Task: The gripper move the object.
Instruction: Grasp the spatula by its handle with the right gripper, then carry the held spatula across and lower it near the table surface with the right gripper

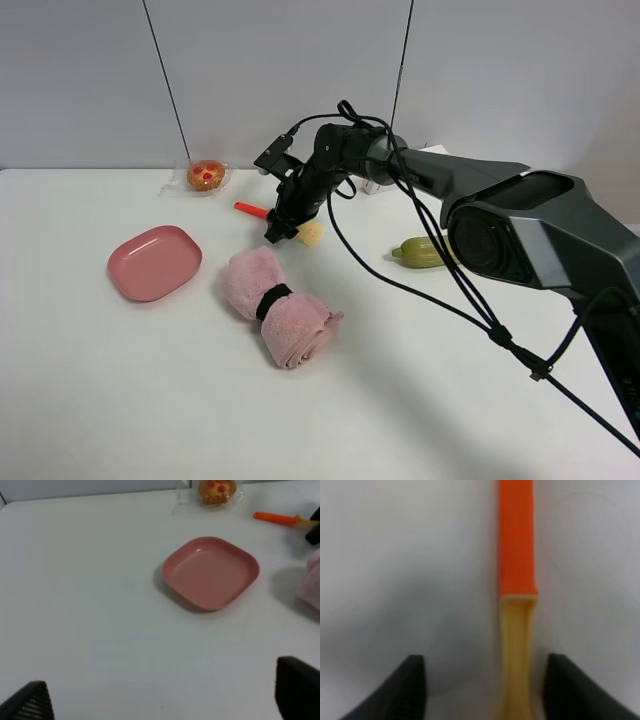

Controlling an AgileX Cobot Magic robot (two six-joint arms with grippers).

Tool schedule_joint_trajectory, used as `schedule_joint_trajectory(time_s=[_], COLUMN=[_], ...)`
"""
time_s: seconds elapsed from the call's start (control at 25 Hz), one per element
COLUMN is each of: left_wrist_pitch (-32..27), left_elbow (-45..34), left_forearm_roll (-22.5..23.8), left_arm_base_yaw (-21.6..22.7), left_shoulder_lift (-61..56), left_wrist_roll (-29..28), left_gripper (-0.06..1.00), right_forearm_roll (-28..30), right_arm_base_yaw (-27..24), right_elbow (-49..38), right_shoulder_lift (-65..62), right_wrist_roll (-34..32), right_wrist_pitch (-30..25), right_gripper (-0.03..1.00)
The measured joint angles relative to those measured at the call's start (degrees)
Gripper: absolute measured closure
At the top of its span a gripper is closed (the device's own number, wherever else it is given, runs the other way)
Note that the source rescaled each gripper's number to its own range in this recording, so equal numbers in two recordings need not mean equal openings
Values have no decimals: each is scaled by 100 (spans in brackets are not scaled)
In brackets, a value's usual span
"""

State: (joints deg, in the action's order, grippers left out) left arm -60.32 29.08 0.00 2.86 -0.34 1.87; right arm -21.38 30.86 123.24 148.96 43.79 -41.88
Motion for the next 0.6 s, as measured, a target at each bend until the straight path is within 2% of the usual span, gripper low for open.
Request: schedule_joint_trajectory(time_s=[0.04, 0.16, 0.2, 0.24, 0.4, 0.6], left_wrist_pitch=[0, 0, 0, 0, 0, 0], left_elbow=[0, 0, 0, 0, 0, 0], left_forearm_roll=[0, 0, 0, 0, 0, 0], left_arm_base_yaw=[0, 0, 0, 0, 0, 0], left_shoulder_lift=[0, 0, 0, 0, 0, 0], left_wrist_roll=[0, 0, 0, 0, 0, 0], left_gripper=[-6, -6, -6, -6, -6, -6], right_forearm_roll=[0, -13, -13, -13, 50, 418], right_arm_base_yaw=[0, 0, 0, 0, 0, 0], right_elbow=[0, 1, 1, 1, 1, 1], right_shoulder_lift=[0, 0, 0, 0, -110, -718], right_wrist_roll=[0, -22, -74, -164, -375, -424], right_wrist_pitch=[0, -21, -21, -21, -250, -1346], right_gripper=[58, 87, 92, 95, 96, 96])
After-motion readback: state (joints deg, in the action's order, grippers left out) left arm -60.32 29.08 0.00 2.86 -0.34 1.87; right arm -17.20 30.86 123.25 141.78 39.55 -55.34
